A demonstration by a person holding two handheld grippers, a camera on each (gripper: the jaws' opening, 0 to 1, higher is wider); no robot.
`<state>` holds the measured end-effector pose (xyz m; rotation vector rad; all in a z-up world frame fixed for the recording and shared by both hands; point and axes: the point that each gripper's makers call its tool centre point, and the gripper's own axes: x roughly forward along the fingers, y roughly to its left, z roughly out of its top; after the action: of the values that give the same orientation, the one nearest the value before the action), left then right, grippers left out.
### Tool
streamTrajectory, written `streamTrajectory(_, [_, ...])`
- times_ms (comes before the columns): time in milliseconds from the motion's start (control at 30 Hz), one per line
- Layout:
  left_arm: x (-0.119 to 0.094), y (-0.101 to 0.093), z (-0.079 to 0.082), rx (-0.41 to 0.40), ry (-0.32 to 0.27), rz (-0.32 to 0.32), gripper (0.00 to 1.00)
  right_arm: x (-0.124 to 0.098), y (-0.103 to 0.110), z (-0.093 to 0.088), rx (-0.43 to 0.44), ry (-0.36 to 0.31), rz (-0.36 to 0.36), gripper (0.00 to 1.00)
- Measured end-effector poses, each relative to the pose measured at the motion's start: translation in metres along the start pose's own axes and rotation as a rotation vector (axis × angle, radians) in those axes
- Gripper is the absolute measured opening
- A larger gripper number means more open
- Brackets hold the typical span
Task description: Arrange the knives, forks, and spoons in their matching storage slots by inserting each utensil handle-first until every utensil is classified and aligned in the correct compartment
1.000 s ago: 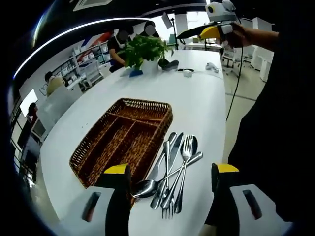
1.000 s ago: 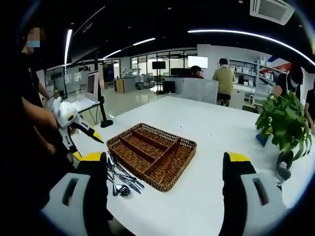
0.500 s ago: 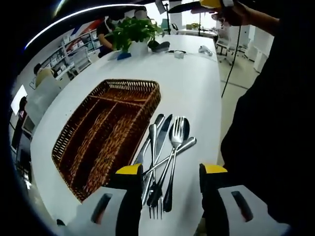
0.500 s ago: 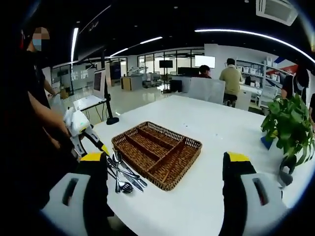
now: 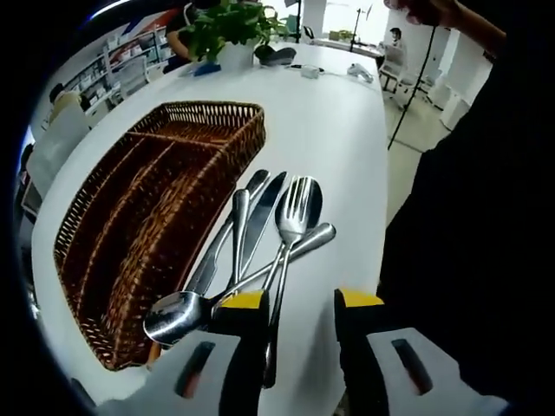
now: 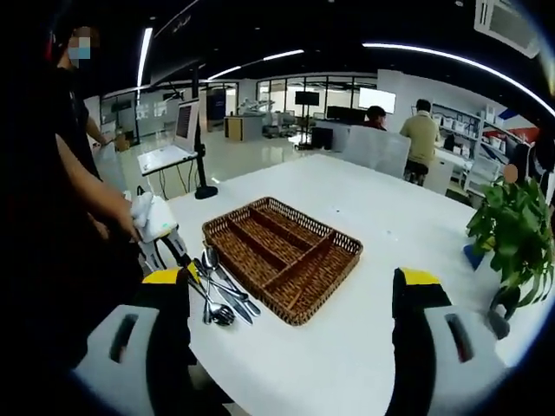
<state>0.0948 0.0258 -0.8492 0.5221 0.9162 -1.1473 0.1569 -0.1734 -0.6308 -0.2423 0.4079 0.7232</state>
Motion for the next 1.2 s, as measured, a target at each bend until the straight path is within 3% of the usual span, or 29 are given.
streamTrajectory(433, [0.013, -0.005, -0.002, 0.013, 0.01, -0.028, 0.19, -0.001, -0.005, -0.002, 0.012, -0.004, -0.014, 1.0])
streamTrajectory(533, [0.013, 0.0, 0.004, 0.044, -0.017, 0.002, 0.2, -0.002, -0.002, -0.002, 0.015, -0.006, -0.013, 1.0])
streamTrajectory(633, [0.013, 0.0, 0.006, 0.025, -0.019, -0.005, 0.2, -0.002, -0.001, -0.003, 0.016, -0.006, -0.014, 1.0])
streamTrajectory(967, [0.016, 0.008, -0.002, 0.025, 0.019, 0.021, 0.2, -0.003, 0.002, -0.002, 0.03, -0.014, -0.02, 1.0])
streamTrajectory(1133, [0.022, 0.005, -0.004, 0.051, 0.034, 0.01, 0.19, -0.004, 0.004, -0.004, 0.031, -0.011, -0.022, 1.0])
streamTrajectory(1200, [0.024, 0.006, 0.0, 0.103, 0.022, 0.016, 0.16, -0.005, 0.005, -0.004, 0.031, -0.011, -0.024, 1.0])
